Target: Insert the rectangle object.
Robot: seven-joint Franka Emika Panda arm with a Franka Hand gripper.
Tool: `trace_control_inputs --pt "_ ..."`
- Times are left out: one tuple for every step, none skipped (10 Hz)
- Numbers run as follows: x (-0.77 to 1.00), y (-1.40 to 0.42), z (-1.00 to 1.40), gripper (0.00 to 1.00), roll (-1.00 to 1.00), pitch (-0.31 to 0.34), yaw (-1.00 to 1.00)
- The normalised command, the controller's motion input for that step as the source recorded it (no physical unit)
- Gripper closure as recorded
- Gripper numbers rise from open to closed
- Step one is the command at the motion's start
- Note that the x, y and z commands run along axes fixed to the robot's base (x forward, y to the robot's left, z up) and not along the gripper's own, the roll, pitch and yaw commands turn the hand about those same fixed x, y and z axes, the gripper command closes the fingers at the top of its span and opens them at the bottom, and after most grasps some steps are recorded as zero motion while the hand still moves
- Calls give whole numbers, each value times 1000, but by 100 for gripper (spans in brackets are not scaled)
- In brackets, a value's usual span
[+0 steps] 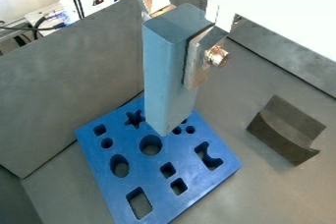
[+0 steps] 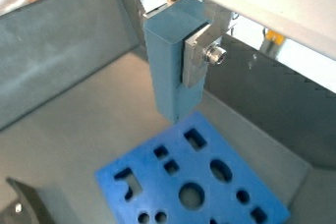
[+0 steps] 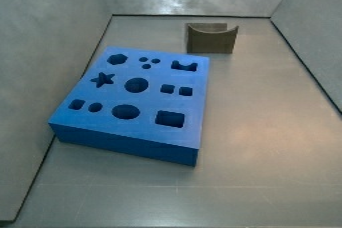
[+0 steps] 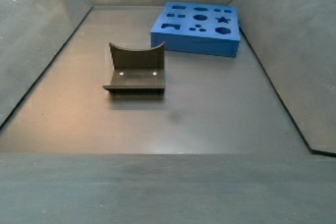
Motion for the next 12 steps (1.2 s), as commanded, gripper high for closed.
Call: trace_control_inputs --pt "-179 429 -836 100 -1 39 -127" --pt "-98 232 -576 100 -25 -37 -83" --pt "-54 125 -367 100 -23 -38 -56" --pt "-10 82 -175 100 -17 -22 -42" --pt "302 -314 674 100 76 184 -73" --pt "256 -283 605 100 86 217 -46" --pt "194 -180 374 100 85 220 -13" --pt "169 -133 231 100 76 190 -6" --pt "0 -69 -206 100 0 0 -1000" --pt "0 -66 -214 100 0 0 -1000" --pt "0 -69 -211 100 0 0 -1000" --pt "0 -71 -254 100 0 -3 -1000"
